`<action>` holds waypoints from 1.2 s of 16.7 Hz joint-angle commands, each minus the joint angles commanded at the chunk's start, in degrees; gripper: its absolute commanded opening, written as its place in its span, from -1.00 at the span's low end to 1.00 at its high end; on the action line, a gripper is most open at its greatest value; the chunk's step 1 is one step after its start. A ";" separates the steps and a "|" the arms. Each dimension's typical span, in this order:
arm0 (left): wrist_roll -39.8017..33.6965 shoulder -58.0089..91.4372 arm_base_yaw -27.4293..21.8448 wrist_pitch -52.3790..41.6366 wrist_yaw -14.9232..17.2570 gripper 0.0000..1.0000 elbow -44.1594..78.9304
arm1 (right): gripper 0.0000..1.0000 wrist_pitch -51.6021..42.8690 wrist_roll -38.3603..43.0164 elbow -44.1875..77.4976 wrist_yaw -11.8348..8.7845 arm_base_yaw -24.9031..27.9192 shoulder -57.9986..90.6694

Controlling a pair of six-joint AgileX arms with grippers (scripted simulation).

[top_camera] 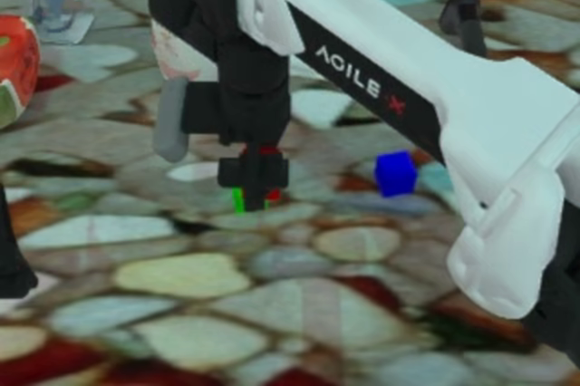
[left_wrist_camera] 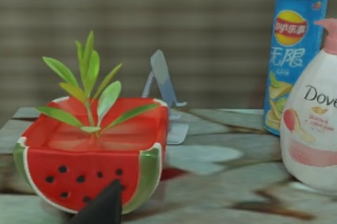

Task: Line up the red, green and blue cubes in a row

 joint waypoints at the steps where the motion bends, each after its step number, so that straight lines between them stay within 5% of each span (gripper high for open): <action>1: 0.00 0.00 0.00 0.00 0.00 1.00 0.00 | -1.00 -1.23 1.02 2.68 0.08 1.65 1.34; 11: 0.00 0.00 0.00 0.00 0.00 1.00 0.00 | -1.00 -2.52 2.96 6.38 0.26 4.64 3.22; 20: 0.00 0.00 0.00 0.00 0.00 1.00 0.00 | -1.00 16.25 3.09 -20.97 0.08 4.72 -3.71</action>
